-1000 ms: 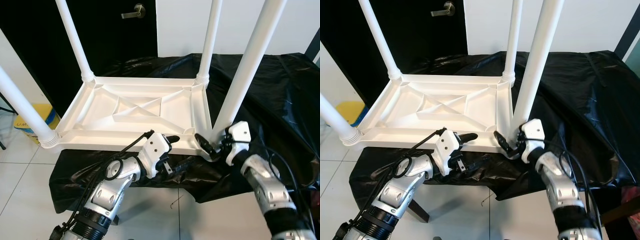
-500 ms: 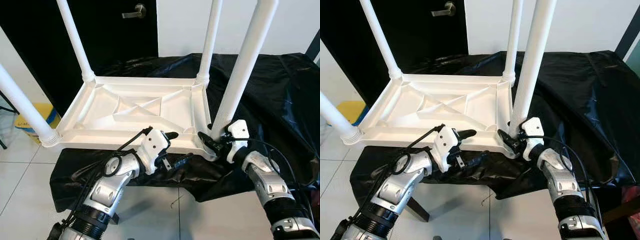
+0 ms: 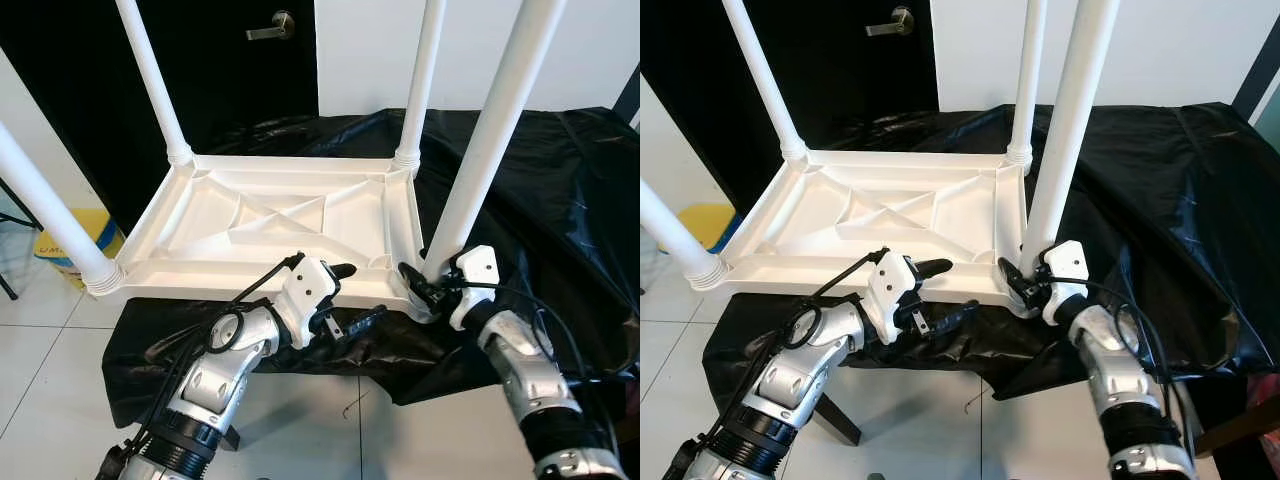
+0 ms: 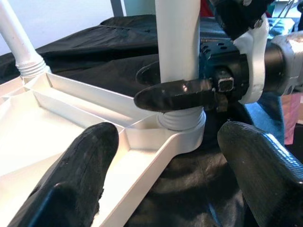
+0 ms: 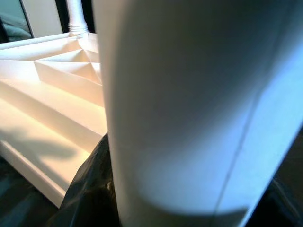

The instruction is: Building children table

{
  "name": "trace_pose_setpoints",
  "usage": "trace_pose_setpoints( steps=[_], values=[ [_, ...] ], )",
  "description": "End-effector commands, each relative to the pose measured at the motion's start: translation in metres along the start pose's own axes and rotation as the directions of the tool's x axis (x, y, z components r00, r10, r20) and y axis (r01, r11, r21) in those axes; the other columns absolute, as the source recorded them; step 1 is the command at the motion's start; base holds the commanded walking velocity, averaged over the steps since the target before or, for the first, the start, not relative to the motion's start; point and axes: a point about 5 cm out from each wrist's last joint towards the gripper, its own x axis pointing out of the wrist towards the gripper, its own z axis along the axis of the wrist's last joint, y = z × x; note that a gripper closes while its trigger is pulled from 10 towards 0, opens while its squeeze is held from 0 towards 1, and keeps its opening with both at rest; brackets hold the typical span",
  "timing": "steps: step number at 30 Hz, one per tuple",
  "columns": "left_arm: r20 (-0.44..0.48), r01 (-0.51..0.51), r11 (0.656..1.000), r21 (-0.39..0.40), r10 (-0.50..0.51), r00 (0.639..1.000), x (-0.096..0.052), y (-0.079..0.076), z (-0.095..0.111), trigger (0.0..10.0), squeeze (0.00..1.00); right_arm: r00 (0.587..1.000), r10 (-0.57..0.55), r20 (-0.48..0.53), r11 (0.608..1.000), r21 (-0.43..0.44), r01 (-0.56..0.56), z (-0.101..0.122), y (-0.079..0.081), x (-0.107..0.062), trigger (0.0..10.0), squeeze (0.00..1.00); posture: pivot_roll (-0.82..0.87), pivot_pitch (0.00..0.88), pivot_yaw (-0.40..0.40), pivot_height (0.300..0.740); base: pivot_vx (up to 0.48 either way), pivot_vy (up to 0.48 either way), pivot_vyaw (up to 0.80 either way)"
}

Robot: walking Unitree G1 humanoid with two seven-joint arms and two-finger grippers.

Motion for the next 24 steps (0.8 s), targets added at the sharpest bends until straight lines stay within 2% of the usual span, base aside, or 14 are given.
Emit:
trace_pose_setpoints(
  steps=[1,7,9,13,15,16,17,19,21,24],
  values=[
    [-0.009,0.0,1.0,-0.009,0.0,1.0,0.001,-0.002,-0.001,10.0,0.0,0.996,-0.032,-0.077,0.999,0.011,0.033,-0.016,0.005,-0.006,10.0,0.0,-0.1,0.0,0.036,0.74,0.0,0.0,0.0],
    [-0.007,0.003,1.0,-0.016,-0.003,1.0,0.001,-0.003,-0.001,10.0,0.0,0.993,-0.097,-0.07,0.995,0.018,0.099,-0.014,0.007,-0.006,10.0,0.0,-0.1,0.0,0.037,0.74,0.0,0.0,0.0],
    [-0.009,0.004,1.0,-0.022,-0.004,1.0,0.001,-0.003,-0.001,10.0,0.0,0.989,-0.141,-0.047,0.989,0.034,0.143,-0.01,0.016,-0.004,10.0,0.0,-0.1,0.0,0.033,0.74,0.0,0.0,0.0],
    [-0.011,0.003,1.0,-0.024,-0.003,1.0,0.0,-0.003,-0.002,10.0,0.0,0.977,-0.208,-0.05,0.977,0.034,0.21,-0.008,0.022,-0.004,10.0,0.0,-0.09,0.0,0.031,0.74,0.0,0.0,0.0],
    [-0.011,-0.002,1.0,-0.025,0.001,1.0,0.0,-0.002,-0.001,10.0,0.0,0.943,-0.322,-0.087,0.946,0.017,0.324,-0.012,0.022,-0.005,10.0,0.0,-0.09,0.0,0.027,0.74,0.0,0.0,0.0],
    [-0.011,-0.002,1.0,-0.025,0.001,1.0,0.0,-0.002,-0.001,10.0,0.0,0.943,-0.322,-0.087,0.946,0.017,0.324,-0.012,0.022,-0.005,10.0,0.0,-0.09,0.0,0.027,0.74,0.0,0.0,0.0],
    [-0.01,-0.005,1.0,-0.026,0.005,1.0,0.0,-0.002,-0.001,10.0,0.0,0.926,-0.364,-0.096,0.93,0.013,0.367,-0.014,0.024,-0.006,10.0,0.0,-0.09,0.0,0.024,0.74,0.0,0.0,0.0],
    [-0.01,-0.005,1.0,-0.026,0.005,1.0,0.0,-0.002,-0.001,10.0,0.0,0.926,-0.364,-0.096,0.93,0.013,0.367,-0.014,0.024,-0.006,10.0,0.0,-0.09,0.0,0.024,0.74,0.0,0.0,0.0],
    [-0.011,-0.016,1.0,-0.025,0.016,1.0,-0.001,-0.001,-0.002,10.0,0.0,0.895,-0.432,-0.11,0.899,0.029,0.437,-0.015,0.033,-0.004,10.0,0.0,-0.09,0.0,0.026,0.74,0.0,0.0,0.0],
    [-0.012,-0.024,0.999,-0.023,0.023,1.0,-0.002,0.001,-0.002,10.0,0.0,0.881,-0.458,-0.117,0.884,0.047,0.466,-0.015,0.039,-0.001,10.0,0.0,-0.09,0.0,0.029,0.74,0.0,0.0,0.0]
  ],
)
